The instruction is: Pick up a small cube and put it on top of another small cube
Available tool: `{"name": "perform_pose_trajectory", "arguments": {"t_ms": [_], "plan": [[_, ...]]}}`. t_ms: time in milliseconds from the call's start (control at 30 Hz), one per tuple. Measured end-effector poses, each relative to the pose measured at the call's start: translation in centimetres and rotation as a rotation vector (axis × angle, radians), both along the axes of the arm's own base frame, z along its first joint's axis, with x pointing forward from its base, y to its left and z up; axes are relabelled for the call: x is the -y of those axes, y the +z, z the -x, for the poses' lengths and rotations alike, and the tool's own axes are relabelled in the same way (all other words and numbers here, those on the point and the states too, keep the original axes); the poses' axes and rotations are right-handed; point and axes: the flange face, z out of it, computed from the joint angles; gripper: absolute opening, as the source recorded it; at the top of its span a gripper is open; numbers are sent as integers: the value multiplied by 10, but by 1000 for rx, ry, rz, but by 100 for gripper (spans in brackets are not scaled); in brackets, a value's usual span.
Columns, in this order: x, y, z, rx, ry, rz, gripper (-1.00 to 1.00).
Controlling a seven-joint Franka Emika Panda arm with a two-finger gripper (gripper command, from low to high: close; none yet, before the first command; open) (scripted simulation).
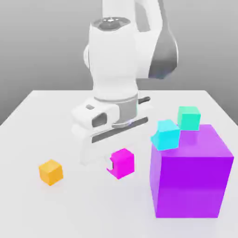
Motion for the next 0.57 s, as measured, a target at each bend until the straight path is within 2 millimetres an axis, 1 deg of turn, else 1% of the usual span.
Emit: {"name": "perform_pose_trajectory", "arguments": {"t_ms": [100,200,233,267,300,433,467,567], "plan": [[-39,50,15,4,56,-18,-100],[-74,98,40,6,116,-33,-100],[-80,104,50,-5,134,-15,-100],[-82,101,58,-23,145,16,-100],[-81,92,62,-37,151,44,-100],[-81,37,66,-50,156,70,-100],[-81,29,67,-50,157,71,100],[-81,29,67,-50,157,71,100]]}}
